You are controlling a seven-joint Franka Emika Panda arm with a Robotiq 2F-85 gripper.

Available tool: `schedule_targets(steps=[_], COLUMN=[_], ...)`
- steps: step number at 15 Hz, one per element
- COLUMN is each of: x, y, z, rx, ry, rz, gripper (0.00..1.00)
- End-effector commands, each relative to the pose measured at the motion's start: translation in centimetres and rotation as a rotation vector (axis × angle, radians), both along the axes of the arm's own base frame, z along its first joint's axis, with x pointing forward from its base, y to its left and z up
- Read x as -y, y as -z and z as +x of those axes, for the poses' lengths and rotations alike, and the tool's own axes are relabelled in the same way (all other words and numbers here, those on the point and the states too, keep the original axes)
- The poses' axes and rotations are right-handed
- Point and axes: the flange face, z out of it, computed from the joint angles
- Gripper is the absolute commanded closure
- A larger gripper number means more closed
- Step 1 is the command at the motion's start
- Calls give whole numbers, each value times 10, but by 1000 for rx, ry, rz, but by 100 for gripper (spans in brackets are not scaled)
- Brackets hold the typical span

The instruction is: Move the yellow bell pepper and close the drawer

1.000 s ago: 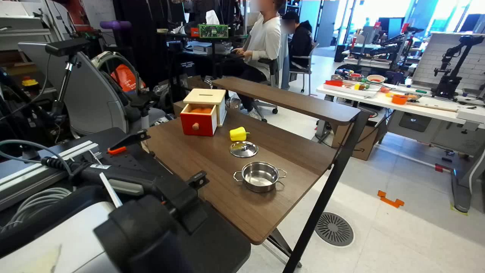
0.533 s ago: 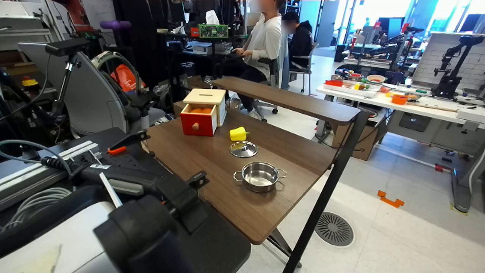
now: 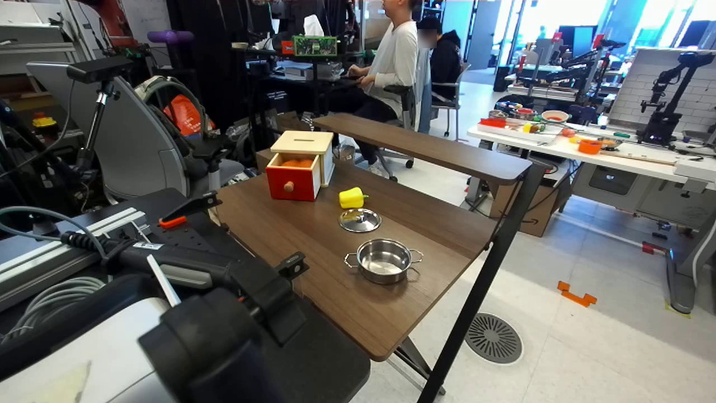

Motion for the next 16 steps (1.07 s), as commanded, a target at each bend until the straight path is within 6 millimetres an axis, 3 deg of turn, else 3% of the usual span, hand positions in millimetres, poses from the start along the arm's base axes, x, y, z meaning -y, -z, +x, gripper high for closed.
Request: schedule_targets(steps=[1, 4, 10, 13, 16], x=[-9, -31, -85, -88, -78], y=[15, 44, 122, 154, 183], z=[14, 32, 82, 115, 151], rx=[20, 51, 122, 140, 126], ry=[174, 291, 431, 501, 569], rz=[-17, -31, -41, -55, -68], gripper=[0, 0, 0, 0, 0])
